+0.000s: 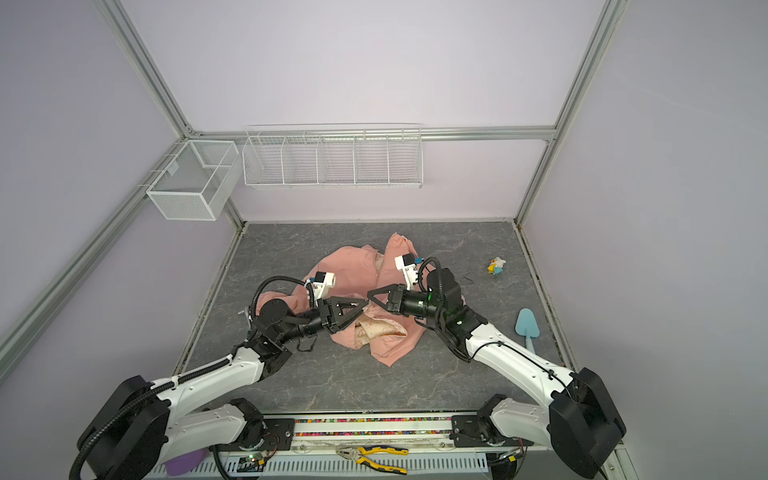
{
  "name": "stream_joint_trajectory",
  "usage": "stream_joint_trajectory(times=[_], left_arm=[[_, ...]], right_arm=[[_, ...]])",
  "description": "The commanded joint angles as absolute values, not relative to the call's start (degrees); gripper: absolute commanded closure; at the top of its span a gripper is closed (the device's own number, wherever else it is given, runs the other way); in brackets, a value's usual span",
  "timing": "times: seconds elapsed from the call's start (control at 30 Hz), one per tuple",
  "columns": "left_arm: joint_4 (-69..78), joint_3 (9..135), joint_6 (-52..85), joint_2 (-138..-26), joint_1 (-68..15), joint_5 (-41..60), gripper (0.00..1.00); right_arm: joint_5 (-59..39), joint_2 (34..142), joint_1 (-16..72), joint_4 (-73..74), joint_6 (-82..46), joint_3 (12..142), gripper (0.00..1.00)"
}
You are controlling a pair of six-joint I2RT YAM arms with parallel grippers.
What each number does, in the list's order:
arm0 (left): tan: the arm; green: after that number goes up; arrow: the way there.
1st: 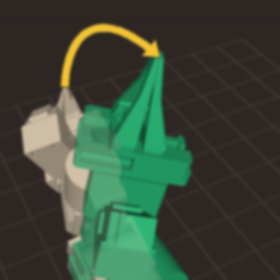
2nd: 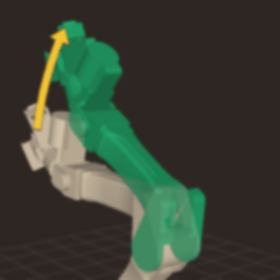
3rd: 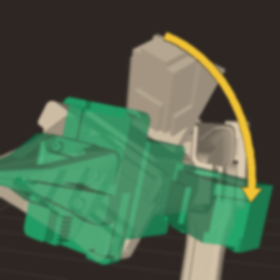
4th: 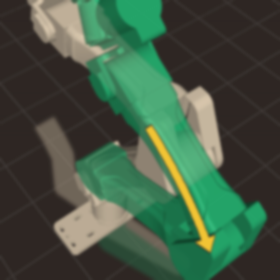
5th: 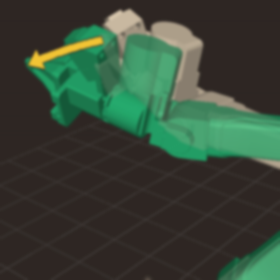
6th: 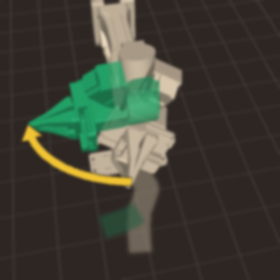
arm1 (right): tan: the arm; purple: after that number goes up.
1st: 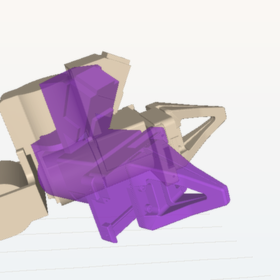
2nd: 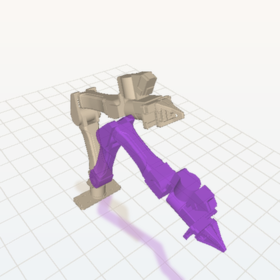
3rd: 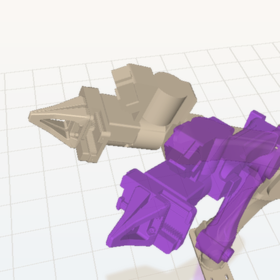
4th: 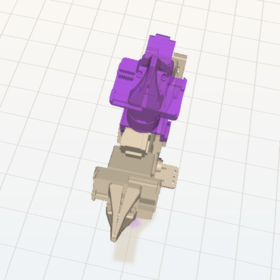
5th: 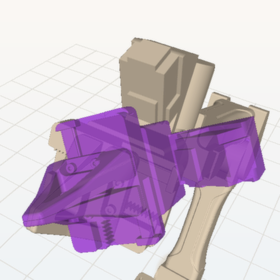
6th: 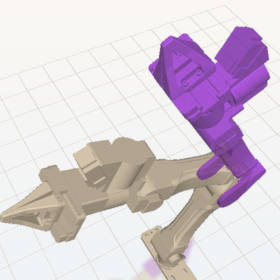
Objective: Zip up the jacket
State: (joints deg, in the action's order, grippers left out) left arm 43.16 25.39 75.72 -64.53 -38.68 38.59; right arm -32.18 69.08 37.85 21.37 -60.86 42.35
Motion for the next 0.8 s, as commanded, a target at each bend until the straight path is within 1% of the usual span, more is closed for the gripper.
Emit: stream_joint_trajectory(times=[0.0, 0.1, 0.53, 0.6, 0.77], left_arm=[[28.90, 27.91, 68.29, -61.38, -38.94, 37.57, 0.63], [24.31, 28.82, 66.16, -60.12, -39.02, 36.91, 0.62], [27.94, 30.94, 67.97, -63.44, -40.25, 37.06, 0.62], [28.50, 31.07, 68.20, -63.71, -40.34, 37.07, 0.66], [28.30, 30.46, 67.94, -63.85, -40.52, 37.70, 0.86]], right_arm=[[-31.43, 70.27, 38.51, 22.74, -60.46, 43.57, 0.94], [-31.21, 71.16, 39.10, 22.93, -60.42, 44.10, 0.94], [-30.15, 72.68, 40.63, 23.36, -60.33, 44.82, 0.94], [-29.97, 72.83, 40.70, 23.38, -60.38, 44.74, 0.94], [-29.08, 72.61, 40.73, 22.74, -59.87, 44.74, 0.94]])
